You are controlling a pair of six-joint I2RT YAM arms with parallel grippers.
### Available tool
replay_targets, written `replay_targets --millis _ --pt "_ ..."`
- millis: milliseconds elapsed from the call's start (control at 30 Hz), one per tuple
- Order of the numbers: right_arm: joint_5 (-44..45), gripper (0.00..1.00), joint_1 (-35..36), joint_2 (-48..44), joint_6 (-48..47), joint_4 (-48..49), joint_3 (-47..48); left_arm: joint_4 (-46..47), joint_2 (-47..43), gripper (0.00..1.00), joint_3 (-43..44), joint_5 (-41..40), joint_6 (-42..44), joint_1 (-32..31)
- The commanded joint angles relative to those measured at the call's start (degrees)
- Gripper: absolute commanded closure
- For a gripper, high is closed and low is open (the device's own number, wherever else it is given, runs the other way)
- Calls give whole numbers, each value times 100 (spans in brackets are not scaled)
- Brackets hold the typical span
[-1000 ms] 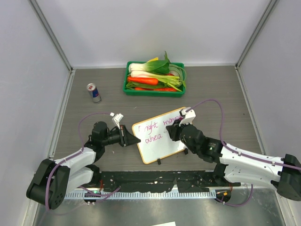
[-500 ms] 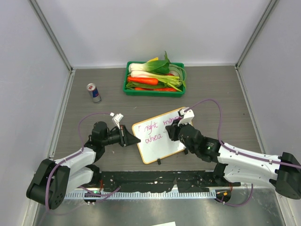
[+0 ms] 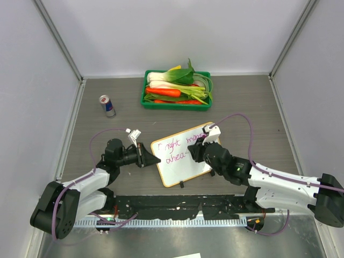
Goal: Write a sentence on the whiteboard
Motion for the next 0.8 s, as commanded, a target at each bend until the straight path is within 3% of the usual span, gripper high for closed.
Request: replay_targets --millis 0,767 --pt "0 98 -11 -1 74 -98 -130 19 -11 100 28 -71 207 -5" --pt "61 99 -11 -106 48 -380 -254 28 7 100 28 -80 198 3"
